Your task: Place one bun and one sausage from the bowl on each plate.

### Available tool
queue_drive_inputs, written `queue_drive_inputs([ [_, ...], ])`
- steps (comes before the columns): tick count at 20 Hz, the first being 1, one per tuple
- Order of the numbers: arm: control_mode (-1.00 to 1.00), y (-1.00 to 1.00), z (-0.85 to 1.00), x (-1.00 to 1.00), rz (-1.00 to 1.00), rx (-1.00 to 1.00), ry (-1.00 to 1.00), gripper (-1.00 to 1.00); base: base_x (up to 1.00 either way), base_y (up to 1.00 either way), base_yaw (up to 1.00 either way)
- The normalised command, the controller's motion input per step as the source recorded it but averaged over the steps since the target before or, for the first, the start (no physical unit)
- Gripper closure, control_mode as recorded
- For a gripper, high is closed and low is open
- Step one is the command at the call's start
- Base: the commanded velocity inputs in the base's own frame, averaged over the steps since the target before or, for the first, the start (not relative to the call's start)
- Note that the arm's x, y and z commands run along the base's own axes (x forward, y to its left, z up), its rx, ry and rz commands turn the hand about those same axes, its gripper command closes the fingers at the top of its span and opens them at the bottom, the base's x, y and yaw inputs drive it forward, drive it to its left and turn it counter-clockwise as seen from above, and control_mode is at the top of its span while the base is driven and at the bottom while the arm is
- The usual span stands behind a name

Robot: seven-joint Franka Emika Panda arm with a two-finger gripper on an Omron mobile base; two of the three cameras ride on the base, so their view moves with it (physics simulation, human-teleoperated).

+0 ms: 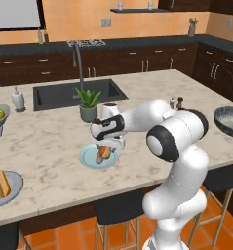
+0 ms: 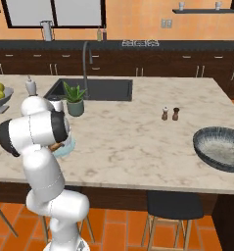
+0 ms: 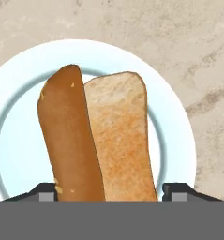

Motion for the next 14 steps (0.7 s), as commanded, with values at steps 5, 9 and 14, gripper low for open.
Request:
queue_drive_inputs([
  [5,-1.0,-0.34,0.2,-0.22,0.0,0.02,-0.05,-1.0,0.0,0.0,0.0],
  [9,-1.0,-0.02,0.91,-0.4,0.0,0.0,-0.39,-1.0,0.0,0.0,0.0],
  [14,-1.0,-0.3,1.0,-1.0,0.0,0.02,-0.64,-1.0,0.0,0.0,0.0],
])
